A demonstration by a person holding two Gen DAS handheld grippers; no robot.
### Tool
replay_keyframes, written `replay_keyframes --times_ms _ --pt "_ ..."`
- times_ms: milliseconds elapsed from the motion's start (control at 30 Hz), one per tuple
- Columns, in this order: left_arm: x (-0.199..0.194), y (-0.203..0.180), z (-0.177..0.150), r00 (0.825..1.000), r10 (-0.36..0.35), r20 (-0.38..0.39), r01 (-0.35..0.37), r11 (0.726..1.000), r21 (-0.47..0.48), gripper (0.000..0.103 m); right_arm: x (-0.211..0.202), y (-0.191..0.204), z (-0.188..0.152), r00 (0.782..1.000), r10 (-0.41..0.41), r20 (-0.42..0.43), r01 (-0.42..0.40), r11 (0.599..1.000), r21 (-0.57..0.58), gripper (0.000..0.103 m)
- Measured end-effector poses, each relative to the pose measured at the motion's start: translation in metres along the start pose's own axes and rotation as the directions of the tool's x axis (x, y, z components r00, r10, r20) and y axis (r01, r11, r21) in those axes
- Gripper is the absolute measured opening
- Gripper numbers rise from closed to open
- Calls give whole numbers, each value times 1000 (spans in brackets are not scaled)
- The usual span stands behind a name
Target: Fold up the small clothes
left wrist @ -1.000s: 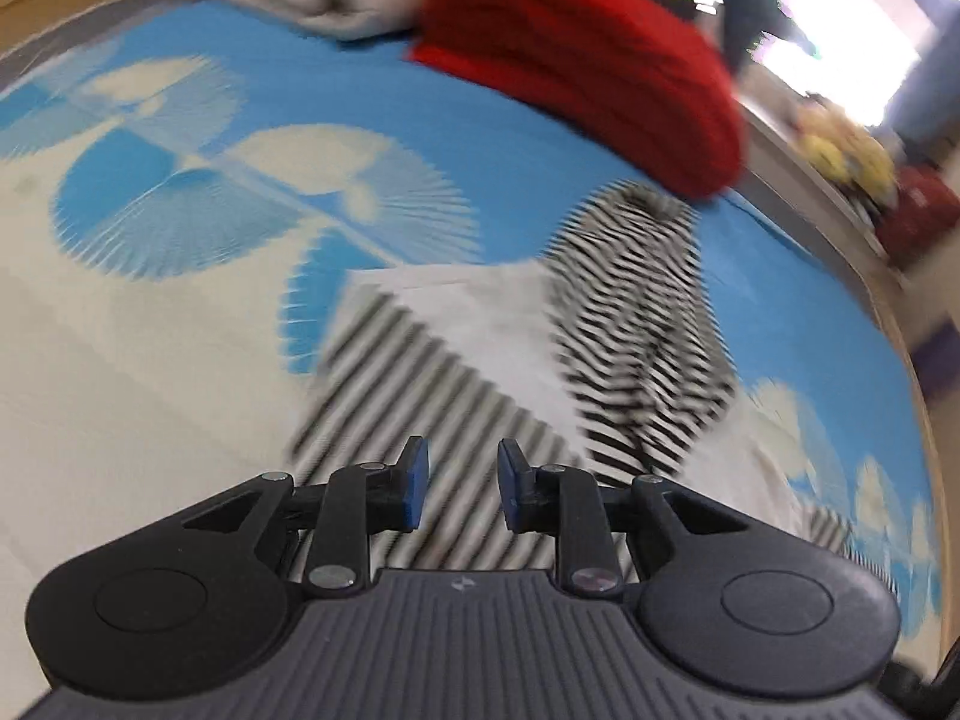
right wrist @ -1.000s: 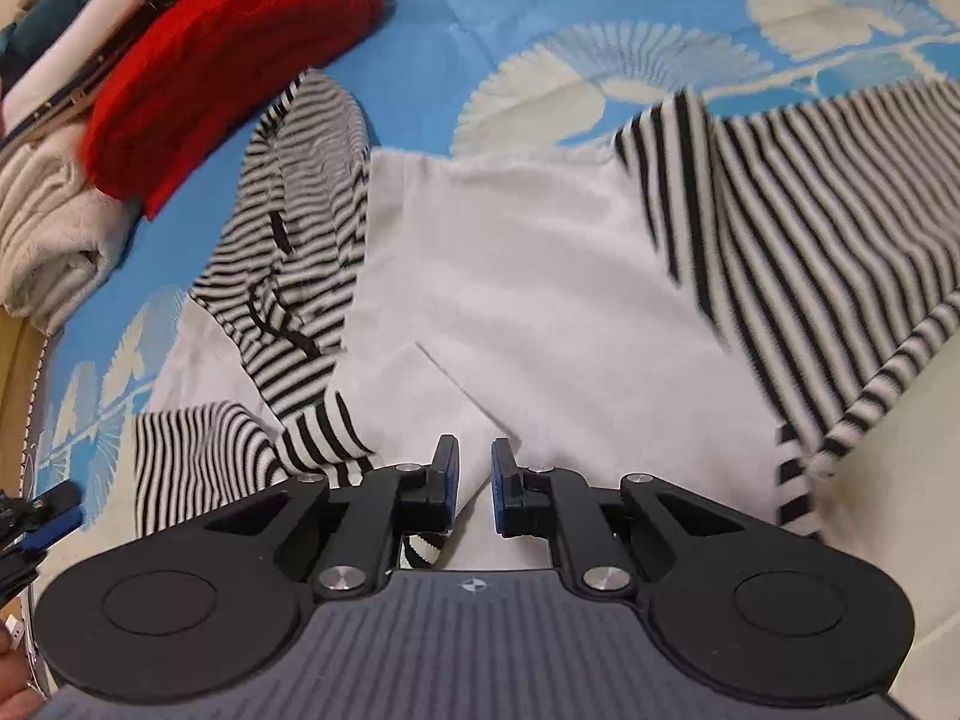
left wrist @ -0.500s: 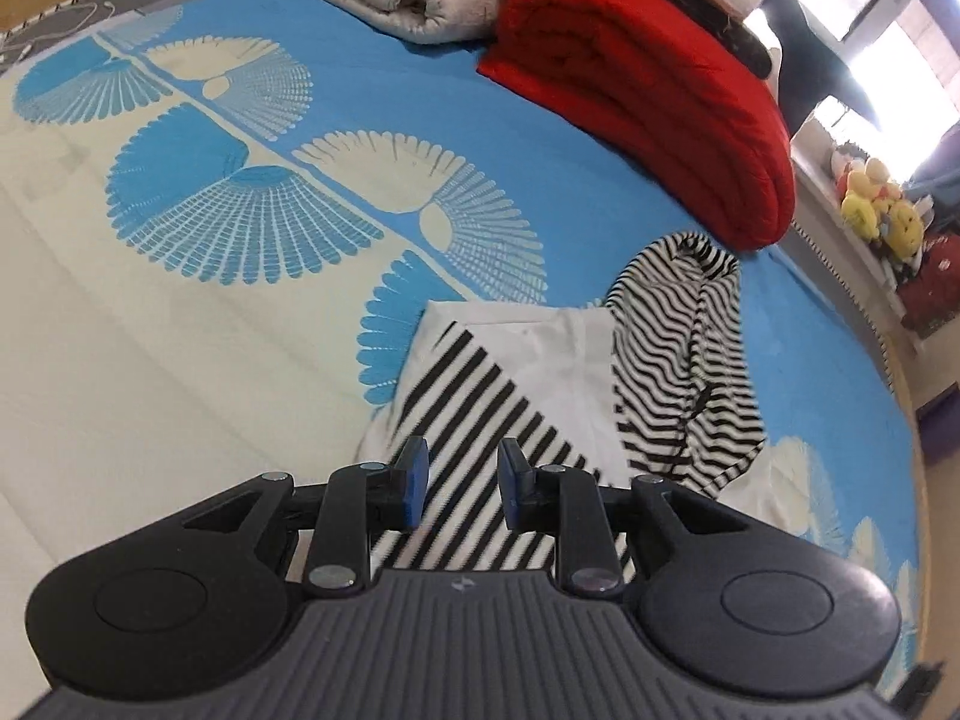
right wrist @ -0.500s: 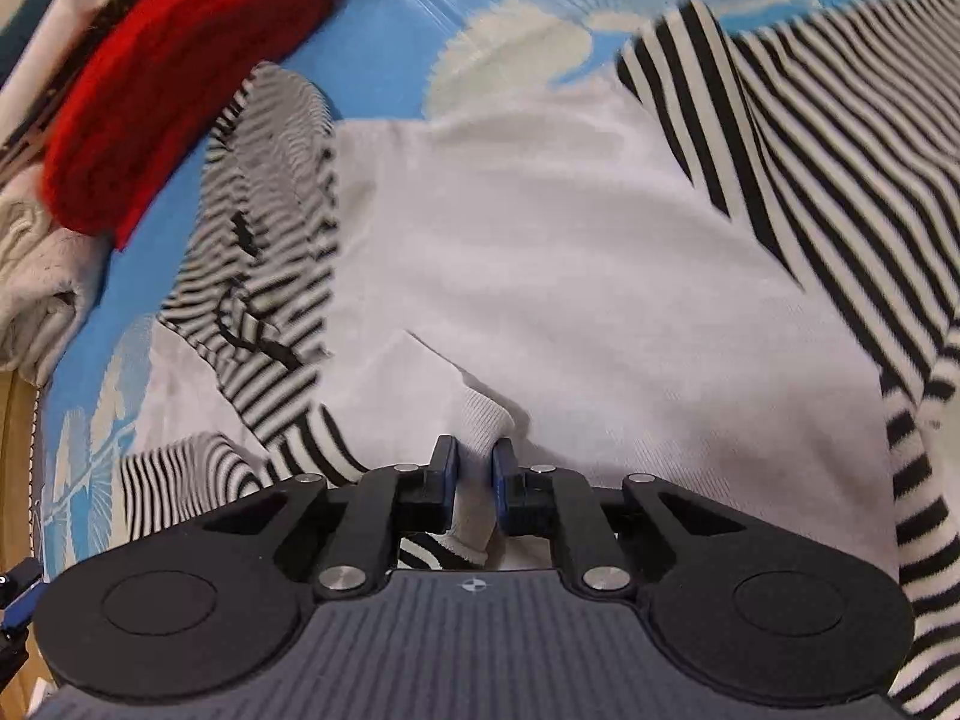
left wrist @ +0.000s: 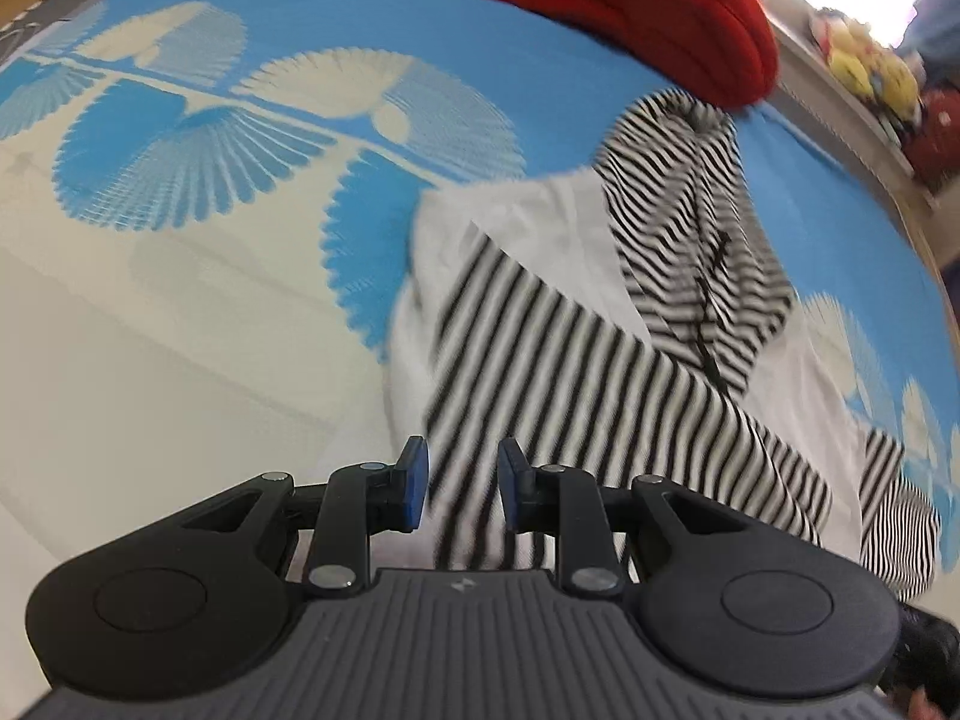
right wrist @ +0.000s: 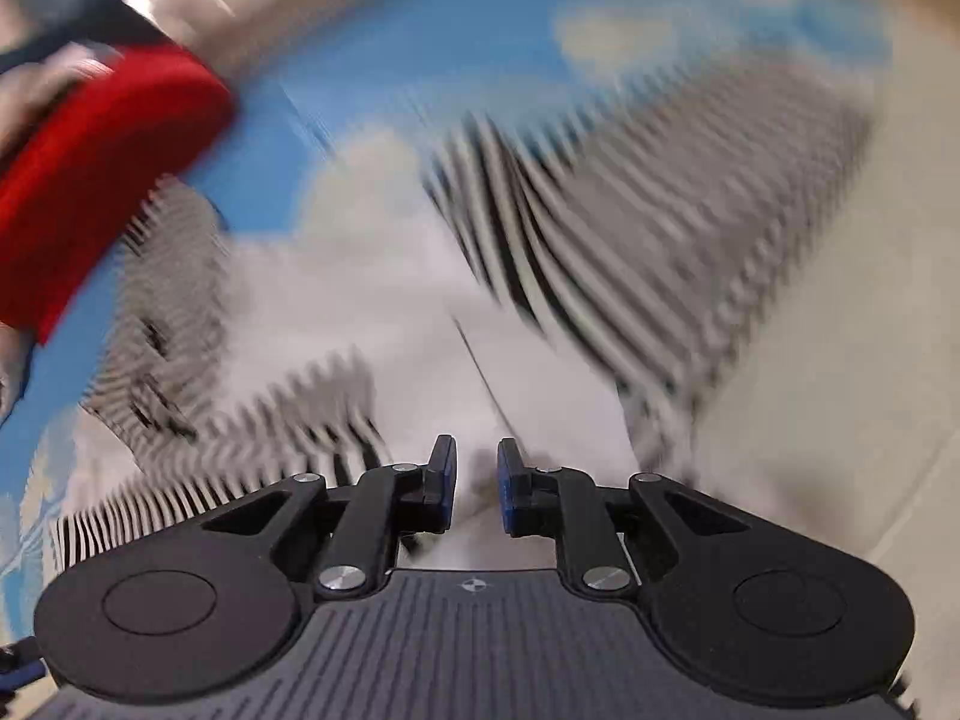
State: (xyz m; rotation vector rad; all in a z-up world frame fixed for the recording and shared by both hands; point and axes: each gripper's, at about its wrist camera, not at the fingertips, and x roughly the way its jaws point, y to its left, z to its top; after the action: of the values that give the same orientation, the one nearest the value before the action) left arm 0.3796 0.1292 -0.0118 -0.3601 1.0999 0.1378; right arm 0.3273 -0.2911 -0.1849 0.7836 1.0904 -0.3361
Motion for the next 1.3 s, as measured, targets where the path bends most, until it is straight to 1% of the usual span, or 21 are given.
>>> replay_keyframes --times_ms 200,233,333,433,533,600,667,733,767,833,867,900,933,967,1000,1033,1100,1200,1233,1267,1300 --pt "20 -4 -17 997 -20 -72 23 998 51 26 14 -7 15 997 62 -51 -58 996 64 16" --pt "27 -1 -22 995 -8 -95 14 998 60 26 15 -9 14 997 58 -53 -54 996 69 16" --pt "45 6 -33 980 99 -171 -75 987 140 25 17 -9 16 998 35 -48 -31 997 73 3" --pt "42 11 -32 982 87 -166 -64 989 136 25 2 1 19 999 36 10 -36 999 28 3" --pt "30 6 -25 992 57 -116 -41 990 131 26 -11 10 22 996 63 59 -61 998 -26 4" --pt "33 2 -26 989 61 -133 -43 990 136 26 -11 12 23 997 4 78 -1 999 -44 4" --pt "39 1 -29 984 70 -163 -46 988 147 26 -11 9 23 993 -75 91 79 996 -38 10" --pt "40 -1 -30 984 83 -160 -55 984 172 26 -13 8 24 989 -105 102 110 993 -41 12" --pt "37 -2 -30 985 78 -151 -51 984 172 26 -17 9 24 988 -87 126 95 994 -55 12" --pt "33 -4 -29 989 58 -135 -34 985 172 29 -23 18 22 987 -4 158 23 992 -122 13" --pt "32 -4 -29 990 53 -129 -30 984 174 30 -20 24 21 991 40 129 -19 988 -155 21" --pt "33 -5 -29 991 57 -125 -34 983 179 30 -13 26 21 995 76 69 -63 983 -170 26" --pt "35 -4 -31 989 71 -127 -47 981 188 32 -4 27 20 996 91 -6 -91 980 -175 37" --pt "40 -3 -34 985 98 -142 -69 978 197 32 6 26 18 995 73 -71 -85 980 -181 40" --pt "45 -1 -36 981 115 -158 -82 976 200 32 18 25 14 991 13 -130 -39 979 -199 40" --pt "47 0 -38 980 113 -162 -80 977 200 32 21 23 12 990 -29 -137 -1 977 -211 40" --pt "43 -3 -36 982 118 -147 -86 975 207 32 15 27 10 993 -72 -91 47 968 -247 40" --pt "28 -13 -32 995 61 -84 -41 974 223 35 5 37 14 998 -22 -52 5 954 -299 43" --pt "28 -17 -33 996 53 -78 -33 970 242 43 5 35 14 999 -12 -52 -4 955 -295 48" --pt "35 -19 -36 992 72 -107 -42 966 256 49 10 31 15 996 -24 -81 0 959 -282 51" --pt "43 -18 -41 983 96 -154 -55 966 254 49 16 28 16 992 -49 -115 17 965 -261 51"
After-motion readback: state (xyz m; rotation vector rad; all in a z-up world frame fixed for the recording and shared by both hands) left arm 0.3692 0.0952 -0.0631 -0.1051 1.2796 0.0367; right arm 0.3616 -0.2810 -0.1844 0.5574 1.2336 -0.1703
